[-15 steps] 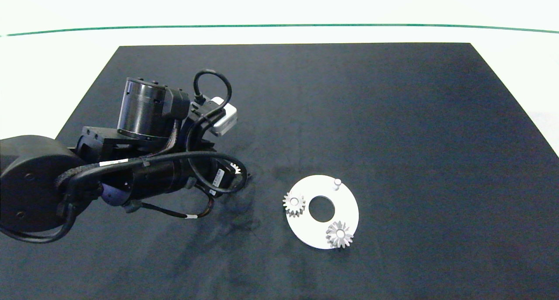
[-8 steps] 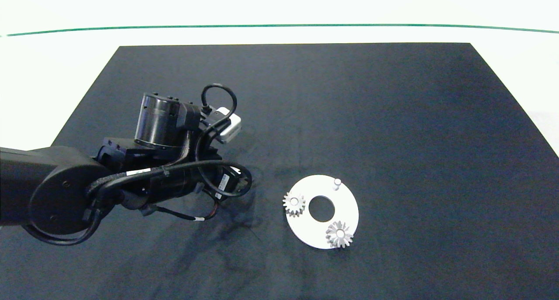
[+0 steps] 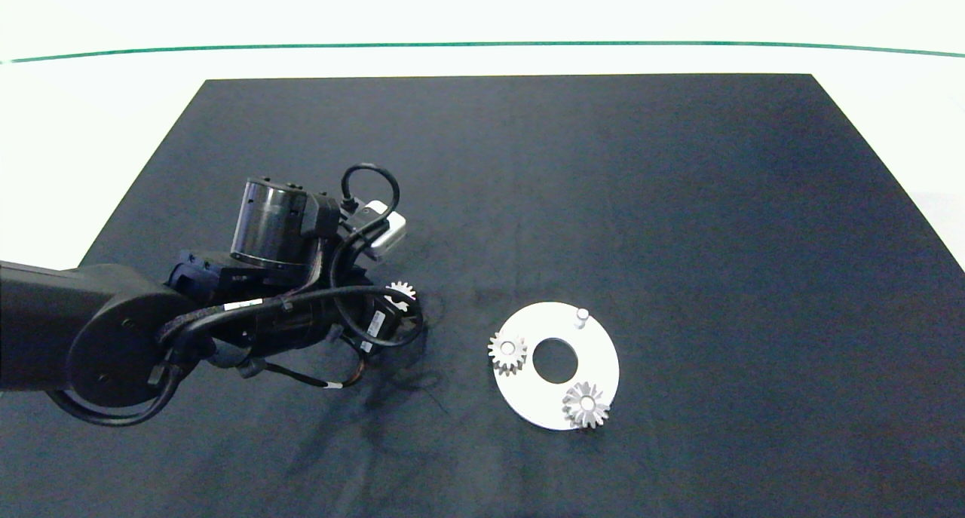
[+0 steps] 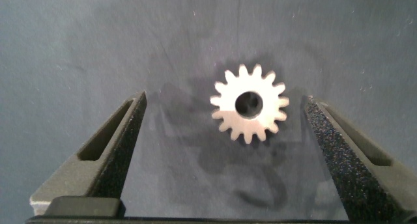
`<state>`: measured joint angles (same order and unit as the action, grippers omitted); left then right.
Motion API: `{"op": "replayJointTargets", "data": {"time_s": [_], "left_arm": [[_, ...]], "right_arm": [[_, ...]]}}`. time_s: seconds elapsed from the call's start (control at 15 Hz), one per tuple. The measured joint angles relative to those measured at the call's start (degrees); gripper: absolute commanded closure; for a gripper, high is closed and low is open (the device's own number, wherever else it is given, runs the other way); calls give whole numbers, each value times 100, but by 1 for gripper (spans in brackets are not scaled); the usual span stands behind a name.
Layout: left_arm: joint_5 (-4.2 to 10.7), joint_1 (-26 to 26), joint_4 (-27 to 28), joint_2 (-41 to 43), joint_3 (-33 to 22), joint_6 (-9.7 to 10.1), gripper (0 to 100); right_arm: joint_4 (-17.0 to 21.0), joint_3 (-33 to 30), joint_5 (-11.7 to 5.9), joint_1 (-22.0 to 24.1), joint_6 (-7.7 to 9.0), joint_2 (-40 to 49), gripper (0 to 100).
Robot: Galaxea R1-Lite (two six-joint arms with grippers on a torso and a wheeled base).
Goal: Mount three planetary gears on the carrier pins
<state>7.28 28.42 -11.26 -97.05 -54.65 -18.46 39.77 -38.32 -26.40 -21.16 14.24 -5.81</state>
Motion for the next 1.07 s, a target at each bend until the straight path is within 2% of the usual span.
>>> {"op": "replayJointTargets", "data": {"time_s": [0.2,1.07], "left_arm": [[-41,-11,-249,-6,151,0,12],[-39,-4,-271,-9,167,10,38]], "right_arm": [[-5,-2,2,0,0,0,0],[0,-71,0,0,-2,0,0]]}}
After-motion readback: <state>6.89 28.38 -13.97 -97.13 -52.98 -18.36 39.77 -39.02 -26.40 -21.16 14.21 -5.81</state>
